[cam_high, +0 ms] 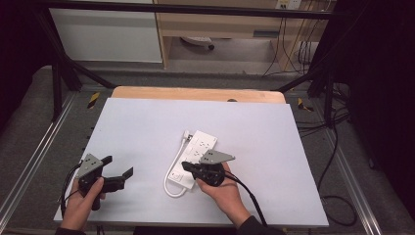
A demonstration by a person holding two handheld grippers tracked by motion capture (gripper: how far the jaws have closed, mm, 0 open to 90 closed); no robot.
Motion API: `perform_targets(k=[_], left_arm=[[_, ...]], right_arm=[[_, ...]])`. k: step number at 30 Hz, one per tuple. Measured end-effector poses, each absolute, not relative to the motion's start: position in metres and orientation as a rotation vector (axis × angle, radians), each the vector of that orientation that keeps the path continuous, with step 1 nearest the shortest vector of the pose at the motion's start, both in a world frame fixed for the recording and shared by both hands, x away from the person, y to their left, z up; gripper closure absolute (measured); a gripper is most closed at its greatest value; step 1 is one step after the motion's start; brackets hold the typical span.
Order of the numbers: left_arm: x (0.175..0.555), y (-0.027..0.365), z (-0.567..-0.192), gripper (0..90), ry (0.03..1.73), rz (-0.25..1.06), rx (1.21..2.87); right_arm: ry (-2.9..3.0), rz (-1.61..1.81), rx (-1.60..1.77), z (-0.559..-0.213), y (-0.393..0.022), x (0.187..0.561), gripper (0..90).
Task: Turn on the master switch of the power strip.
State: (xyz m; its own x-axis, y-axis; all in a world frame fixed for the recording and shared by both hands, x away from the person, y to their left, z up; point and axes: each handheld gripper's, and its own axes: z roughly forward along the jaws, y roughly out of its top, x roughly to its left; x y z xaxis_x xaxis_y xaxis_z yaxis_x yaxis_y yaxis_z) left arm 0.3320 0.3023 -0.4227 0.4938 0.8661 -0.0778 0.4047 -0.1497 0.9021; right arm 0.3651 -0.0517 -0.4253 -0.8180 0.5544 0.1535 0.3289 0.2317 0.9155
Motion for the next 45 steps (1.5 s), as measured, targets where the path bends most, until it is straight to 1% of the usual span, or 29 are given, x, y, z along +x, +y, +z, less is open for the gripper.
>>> perform_targets(k=[45], left_arm=[[0.332, 0.302, -0.423, 6.1, 1.071, 0.589, 1.771]], right_arm=[[2.387, 1.532, 0.803, -0.445, -0.029, 0.359, 90.0]])
